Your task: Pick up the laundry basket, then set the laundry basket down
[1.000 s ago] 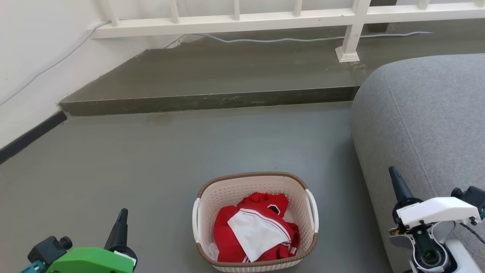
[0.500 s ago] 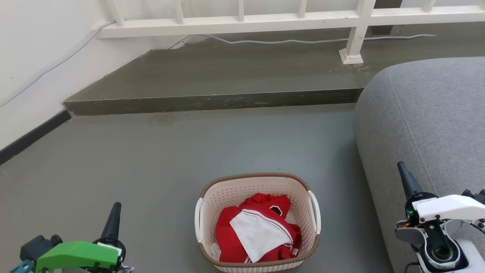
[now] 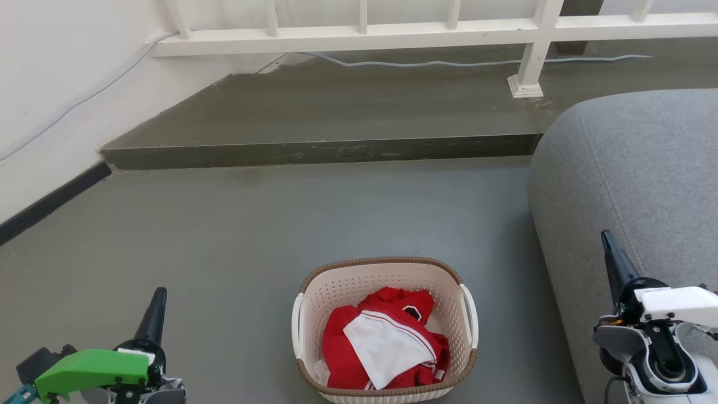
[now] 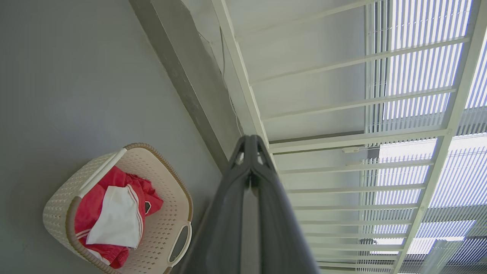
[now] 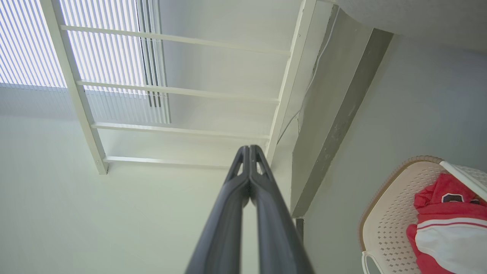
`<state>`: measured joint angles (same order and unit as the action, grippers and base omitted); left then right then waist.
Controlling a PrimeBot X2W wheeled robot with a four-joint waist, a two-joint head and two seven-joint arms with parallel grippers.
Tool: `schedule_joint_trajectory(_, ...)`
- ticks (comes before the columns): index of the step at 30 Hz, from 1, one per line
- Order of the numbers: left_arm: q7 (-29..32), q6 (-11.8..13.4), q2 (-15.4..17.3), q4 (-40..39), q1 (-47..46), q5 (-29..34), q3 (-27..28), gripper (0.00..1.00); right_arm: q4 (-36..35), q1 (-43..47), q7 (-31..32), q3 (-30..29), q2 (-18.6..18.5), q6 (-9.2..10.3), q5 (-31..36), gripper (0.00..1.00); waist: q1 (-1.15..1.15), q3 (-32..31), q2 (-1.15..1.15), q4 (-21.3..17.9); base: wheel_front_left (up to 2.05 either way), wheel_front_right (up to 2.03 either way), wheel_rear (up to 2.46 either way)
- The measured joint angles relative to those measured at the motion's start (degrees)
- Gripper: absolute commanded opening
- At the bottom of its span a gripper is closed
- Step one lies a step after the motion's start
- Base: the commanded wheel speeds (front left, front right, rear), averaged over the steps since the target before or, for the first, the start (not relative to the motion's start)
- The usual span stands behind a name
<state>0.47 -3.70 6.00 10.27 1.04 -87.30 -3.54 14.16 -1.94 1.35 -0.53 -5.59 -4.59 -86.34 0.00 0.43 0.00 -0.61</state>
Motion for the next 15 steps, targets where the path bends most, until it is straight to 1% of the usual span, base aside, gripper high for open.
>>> schedule_joint_trajectory(10,0.52,-1.77,0.13,2.27,-1.85,-8.88,1.52,0.00,0.47,-0.51,1.68,-3.11,0.56,-1.49,-7.59,0.00,0.00,-0.20,0.00,0.56,0.00,0.00,0.00)
schedule_joint_trajectory(15,0.52,-2.12,0.14,2.46,-2.54,-9.43,1.62,0.00,0.60,-1.09,1.81,-3.27,0.78,-1.92,-8.45,0.00,0.00,-0.21,0.00,0.59,0.00,0.00,0.00)
